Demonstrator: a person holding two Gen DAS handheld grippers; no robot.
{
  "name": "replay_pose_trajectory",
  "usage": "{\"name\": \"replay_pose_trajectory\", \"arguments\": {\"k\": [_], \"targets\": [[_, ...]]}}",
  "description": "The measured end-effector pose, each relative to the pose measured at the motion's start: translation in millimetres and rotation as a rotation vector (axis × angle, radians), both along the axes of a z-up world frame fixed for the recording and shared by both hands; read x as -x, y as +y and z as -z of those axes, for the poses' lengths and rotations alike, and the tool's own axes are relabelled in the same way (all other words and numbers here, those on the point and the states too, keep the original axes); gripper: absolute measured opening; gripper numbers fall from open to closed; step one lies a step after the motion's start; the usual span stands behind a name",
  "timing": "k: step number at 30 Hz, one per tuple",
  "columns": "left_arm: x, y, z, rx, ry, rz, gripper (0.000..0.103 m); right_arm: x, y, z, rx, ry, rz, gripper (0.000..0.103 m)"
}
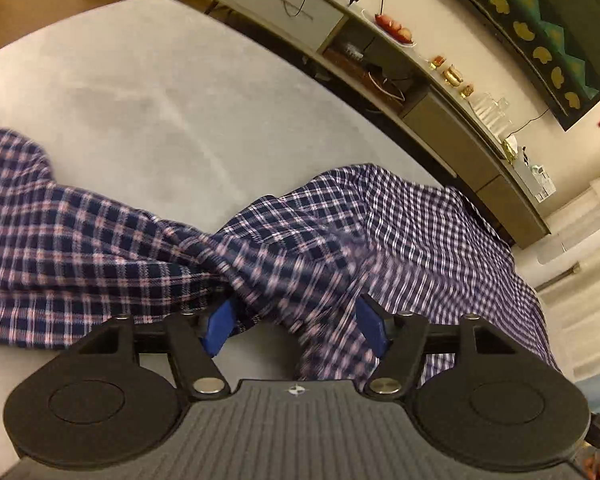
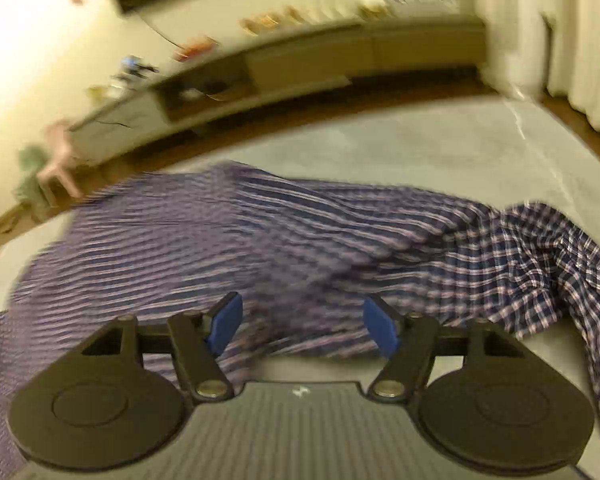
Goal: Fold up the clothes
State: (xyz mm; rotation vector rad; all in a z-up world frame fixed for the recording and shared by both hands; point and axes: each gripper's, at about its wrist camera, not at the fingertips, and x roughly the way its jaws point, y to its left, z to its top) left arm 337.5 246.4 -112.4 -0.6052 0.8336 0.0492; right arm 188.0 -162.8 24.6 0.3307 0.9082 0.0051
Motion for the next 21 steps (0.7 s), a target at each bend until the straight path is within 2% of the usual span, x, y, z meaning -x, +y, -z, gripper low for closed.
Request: {"name": "replay_pose_trajectory", "arguments": {"k": [1, 3, 4, 5, 7, 8, 9, 12, 15, 18, 21], "targets": [[-4.4, 3.7, 1.5, -0.006, -0.015, -0.011, 0.068, -9.7, -5.7, 12.9, -0.017, 0.017, 0.012, 0.064], [-12.2, 12.7, 4.6, -0.017, -0.049, -0.036, 0.068, -9.2, -16.9, 24.8, -0.047, -0.007, 0.034, 0.062], [-17.0, 19.3, 6.6, -0.045, -0.062, -0.063, 0.068, -7.9, -21.3, 26.5, -0.025, -0.029, 0.050, 0.059], [-20.1, 25.6, 7.5, -0.065, -0.070, -0.098, 0.065, -9.2, -23.3, 28.6, 0.043, -0.040, 0.063, 0.059], [-24.2, 38.2, 9.2, -0.085, -0.085, -0.161, 0.064, -16.1, -25.3, 36.5, 0.241, -0.041, 0.086, 0.061], [-23.2, 43.0, 8.8, -0.087, -0.089, -0.174, 0.064, -17.6, -27.1, 38.8, 0.301, -0.039, 0.091, 0.064], [-21.7, 47.2, 7.9, -0.091, -0.091, -0.183, 0.064, -16.4, -30.1, 38.8, 0.304, -0.032, 0.087, 0.066], [-17.6, 56.5, 6.0, -0.053, -0.085, -0.193, 0.065, -18.7, -33.0, 30.5, 0.328, -0.027, 0.078, 0.061], [-5.4, 66.3, 2.9, 0.056, -0.092, -0.226, 0.069, -20.9, -9.2, -11.0, 0.327, -0.136, 0.061, 0.060], [16.8, 69.4, 2.9, 0.182, -0.110, -0.275, 0.070, -6.7, 49.1, -66.6, 0.233, -0.285, -0.080, 0.060], [50.5, 83.0, -2.5, 0.271, -0.142, -0.316, 0.070, -4.5, 164.9, -89.2, 0.217, -0.347, -0.394, 0.062]]}}
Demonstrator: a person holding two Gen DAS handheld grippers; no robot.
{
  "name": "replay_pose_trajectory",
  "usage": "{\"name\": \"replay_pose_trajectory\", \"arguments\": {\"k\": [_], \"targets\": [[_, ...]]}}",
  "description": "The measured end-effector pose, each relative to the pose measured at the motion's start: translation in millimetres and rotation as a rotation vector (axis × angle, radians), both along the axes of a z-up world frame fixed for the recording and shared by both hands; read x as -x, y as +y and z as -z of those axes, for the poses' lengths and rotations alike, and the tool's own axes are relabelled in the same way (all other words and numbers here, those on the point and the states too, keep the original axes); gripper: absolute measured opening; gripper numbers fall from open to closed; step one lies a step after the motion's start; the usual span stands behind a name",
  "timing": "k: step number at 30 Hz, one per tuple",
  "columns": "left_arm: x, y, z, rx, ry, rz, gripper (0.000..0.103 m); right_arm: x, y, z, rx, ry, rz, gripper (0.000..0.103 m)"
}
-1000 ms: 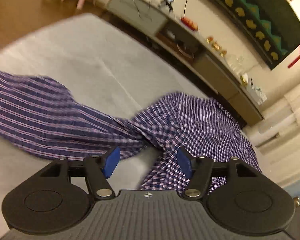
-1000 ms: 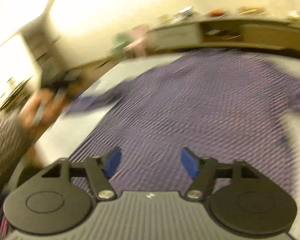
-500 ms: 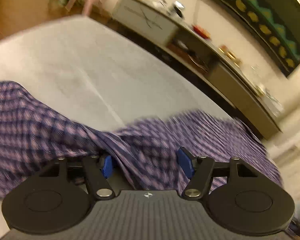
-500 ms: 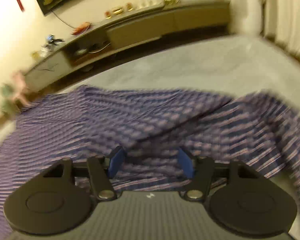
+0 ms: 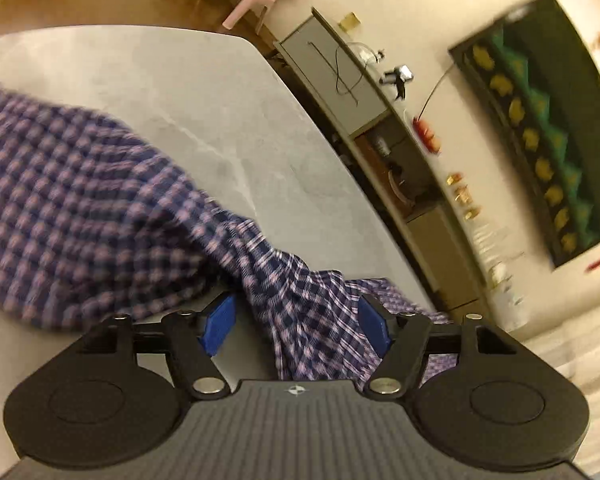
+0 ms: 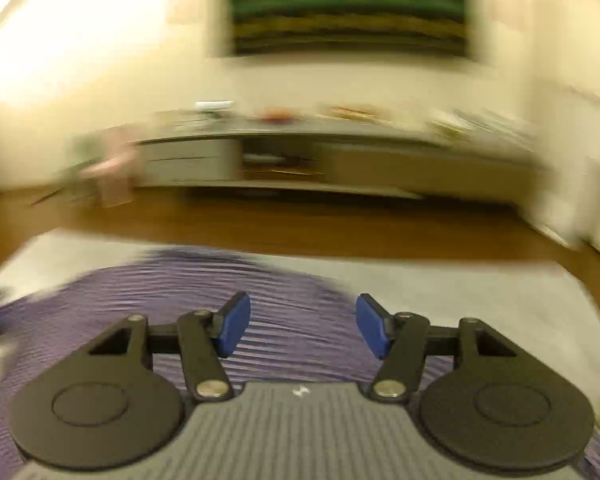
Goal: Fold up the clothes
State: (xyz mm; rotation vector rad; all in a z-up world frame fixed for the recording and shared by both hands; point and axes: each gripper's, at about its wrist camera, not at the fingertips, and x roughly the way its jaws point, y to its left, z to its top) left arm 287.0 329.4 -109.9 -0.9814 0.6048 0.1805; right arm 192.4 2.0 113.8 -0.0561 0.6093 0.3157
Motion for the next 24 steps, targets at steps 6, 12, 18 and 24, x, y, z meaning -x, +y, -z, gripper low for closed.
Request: {"name": "replay_pose_trajectory", "arguments": {"k": [6, 12, 18, 24], "targets": [[66.1, 65.1, 7.3, 0.162, -0.042, -0.211, 0.073, 0.6, 257.0, 29.8, 0.244, 0.036, -0.537, 0.068], [100.0, 120.0, 15.7, 0.249, -0.060, -0.367, 0.074, -6.0, 416.2, 78.3, 0.408, 0.014, -0.738, 0.071], [123.7, 170.0, 15.4, 0.352, -0.145, -0.462, 0.076, -30.3, 502.1, 105.6, 0.414, 0.072, -0.899, 0.088], [148.3, 195.9, 21.7, 0.399, -0.175, -0.506, 0.076, -57.9, 546.2, 128.7, 0.393, 0.203, -0.934, 0.074]]}}
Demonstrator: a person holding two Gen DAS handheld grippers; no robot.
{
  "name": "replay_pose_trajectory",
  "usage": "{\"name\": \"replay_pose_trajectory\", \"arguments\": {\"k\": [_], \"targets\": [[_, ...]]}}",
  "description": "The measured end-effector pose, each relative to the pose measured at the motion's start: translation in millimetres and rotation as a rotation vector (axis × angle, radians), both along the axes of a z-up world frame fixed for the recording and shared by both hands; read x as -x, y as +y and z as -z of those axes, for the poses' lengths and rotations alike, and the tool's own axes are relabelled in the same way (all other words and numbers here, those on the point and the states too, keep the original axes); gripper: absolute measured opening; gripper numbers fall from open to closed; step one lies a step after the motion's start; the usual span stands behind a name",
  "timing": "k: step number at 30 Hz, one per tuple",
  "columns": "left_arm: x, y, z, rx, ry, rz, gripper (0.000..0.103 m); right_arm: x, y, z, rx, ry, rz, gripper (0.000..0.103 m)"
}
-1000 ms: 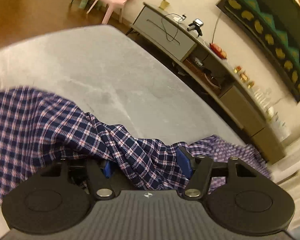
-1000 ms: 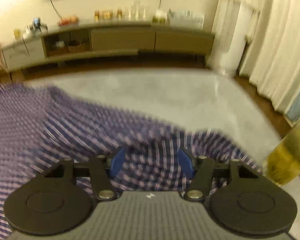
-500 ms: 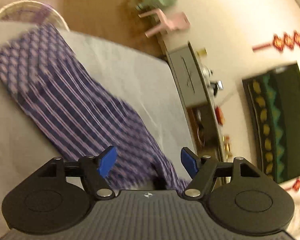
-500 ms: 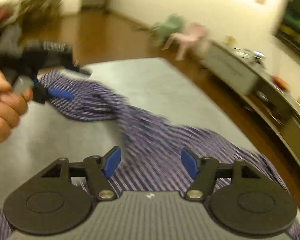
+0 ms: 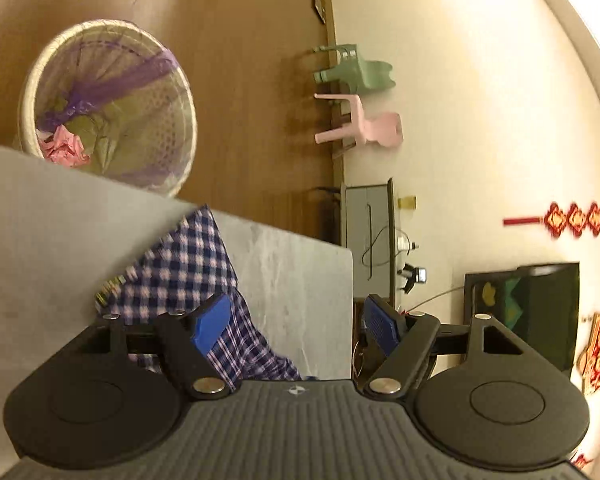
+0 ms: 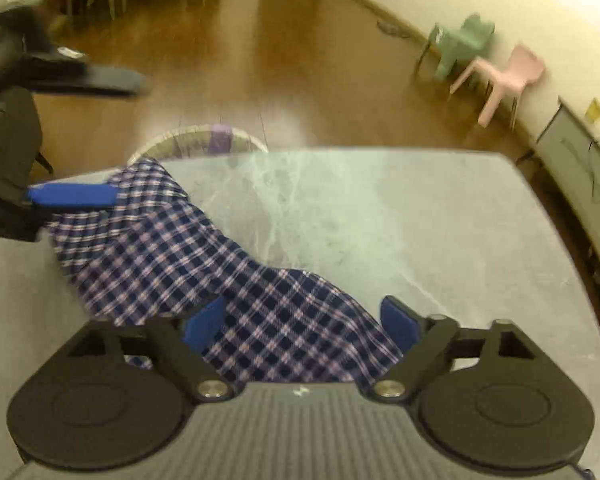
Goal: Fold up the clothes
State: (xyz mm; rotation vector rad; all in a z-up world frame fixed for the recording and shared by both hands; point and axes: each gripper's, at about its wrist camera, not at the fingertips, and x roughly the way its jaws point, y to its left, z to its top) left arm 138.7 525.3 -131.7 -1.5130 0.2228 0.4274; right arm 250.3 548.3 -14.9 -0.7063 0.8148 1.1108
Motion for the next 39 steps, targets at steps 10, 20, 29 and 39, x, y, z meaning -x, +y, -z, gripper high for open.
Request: {"name": "replay_pose_trajectory", "arguments": {"k": [10, 20, 29, 39], "targets": [[8.5, 1.9, -13.7, -0.040, -0.059, 0.011, 0.076, 39.5, -68.7, -69.6, -0.281, -0.308, 0.125, 0.002], [-17.8, -35.8, -15.9, -0.035, -0.067, 0.215, 0.081, 189.5, -191.5, 43.9, -0.079, -0.587, -0.151, 0.050], [-34.0, -57.0, -21.9, -0.109, -0.051, 0.308, 0.083, 138.4, -280.3, 10.4, -0.240, -0.138, 0.257, 0.066], [-38.3, -78.1, -40.7, -0.197, -0.034, 0.389, 0.083, 69.2, -408.9, 57.2, -0.687, 0.732, 0.839, 0.072]]}}
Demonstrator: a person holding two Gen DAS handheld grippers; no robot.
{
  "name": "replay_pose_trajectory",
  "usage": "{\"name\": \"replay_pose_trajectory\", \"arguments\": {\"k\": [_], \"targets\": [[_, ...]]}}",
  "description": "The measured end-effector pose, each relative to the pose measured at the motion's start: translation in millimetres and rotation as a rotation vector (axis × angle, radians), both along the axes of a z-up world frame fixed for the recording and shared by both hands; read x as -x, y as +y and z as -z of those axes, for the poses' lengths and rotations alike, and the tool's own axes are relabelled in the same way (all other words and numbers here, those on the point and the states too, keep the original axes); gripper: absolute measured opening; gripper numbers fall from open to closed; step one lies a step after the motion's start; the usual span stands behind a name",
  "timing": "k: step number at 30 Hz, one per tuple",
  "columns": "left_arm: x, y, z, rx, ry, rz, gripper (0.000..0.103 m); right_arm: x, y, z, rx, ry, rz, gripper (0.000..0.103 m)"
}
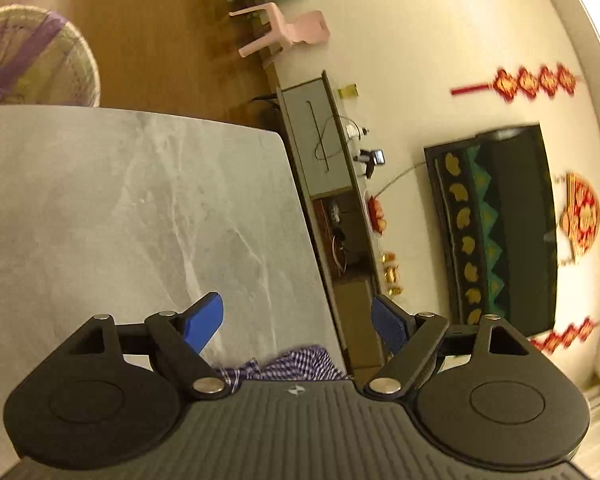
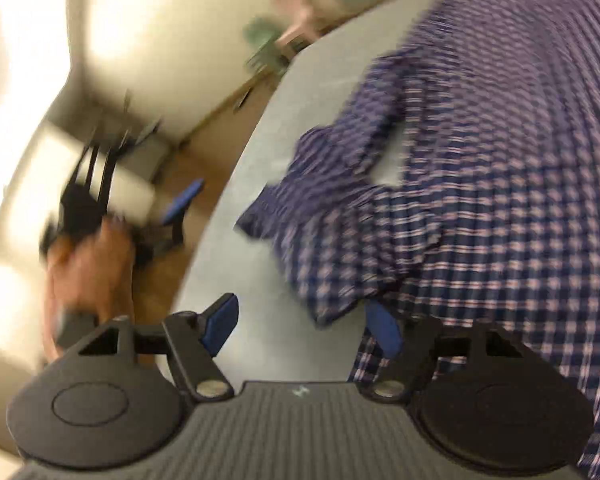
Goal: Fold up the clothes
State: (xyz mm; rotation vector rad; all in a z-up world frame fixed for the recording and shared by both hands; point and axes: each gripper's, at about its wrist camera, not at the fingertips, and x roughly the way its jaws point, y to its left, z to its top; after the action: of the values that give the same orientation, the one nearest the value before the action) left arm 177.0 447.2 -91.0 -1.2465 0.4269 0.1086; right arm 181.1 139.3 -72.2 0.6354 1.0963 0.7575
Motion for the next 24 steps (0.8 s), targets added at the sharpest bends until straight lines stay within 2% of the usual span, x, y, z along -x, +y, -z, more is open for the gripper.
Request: {"name": "replay_pose_trajectory", "arguments": {"k": [3, 5, 6, 7, 8, 9, 10, 13, 16, 17, 19, 21, 24], "targets": [[-4.4, -14.8, -6.7, -0.054, 0.023, 0.059, 0.083, -18.9, -12.8, 24.2, -0.110, 0.165, 0.110, 0.070], [-5.8, -22.7, -8.7, -0.085, 0.038, 0.092, 0.083, -31.8, -15.9, 37.4, -0.147, 0.247, 0.135, 0.061], [-5.5, -26.2, -10.2, -0.104, 0.046, 0.104, 0.083, -36.7, -16.6, 42.2, -0.150, 0.270, 0.145, 0.053], [-5.2, -29.4, -12.0, -0.128, 0.054, 0.118, 0.083, -40.4, -17.2, 44.6, -0.139, 0.270, 0.154, 0.037], [-4.4, -32.6, -14.5, -0.158, 0.062, 0.133, 0.083, -43.8, -18.2, 45.1, -0.125, 0.256, 0.162, 0.027], [-2.4, -34.1, -16.5, -0.188, 0.069, 0.146, 0.083, -46.8, -19.3, 43.6, -0.109, 0.230, 0.167, 0.012], [-0.3, -35.8, -19.0, -0.220, 0.074, 0.156, 0.083, -49.2, -20.5, 39.1, -0.091, 0.187, 0.171, 0.006], [4.6, -42.2, -28.5, -0.360, 0.097, 0.190, 0.084, -55.8, -25.2, 18.1, -0.042, 0.031, 0.169, 0.003], [8.3, -58.0, -44.0, -0.578, 0.100, 0.243, 0.087, -65.4, -29.3, -12.6, -0.013, -0.109, 0.145, 0.003], [8.4, -71.3, -47.5, -0.664, 0.087, 0.295, 0.088, -66.8, -25.7, -20.9, 0.000, -0.142, 0.143, 0.002], [8.2, -100.6, -53.0, -0.833, 0.053, 0.416, 0.092, -68.9, -24.1, -31.9, 0.012, -0.180, 0.138, 0.003], [5.9, -134.1, -48.6, -0.957, 0.032, 0.543, 0.092, -66.0, -26.6, -37.2, 0.021, -0.190, 0.134, 0.002], [3.8, -179.5, -37.4, -1.159, 0.022, 0.643, 0.092, -63.4, -28.1, -44.7, 0.032, -0.202, 0.122, 0.002]]}}
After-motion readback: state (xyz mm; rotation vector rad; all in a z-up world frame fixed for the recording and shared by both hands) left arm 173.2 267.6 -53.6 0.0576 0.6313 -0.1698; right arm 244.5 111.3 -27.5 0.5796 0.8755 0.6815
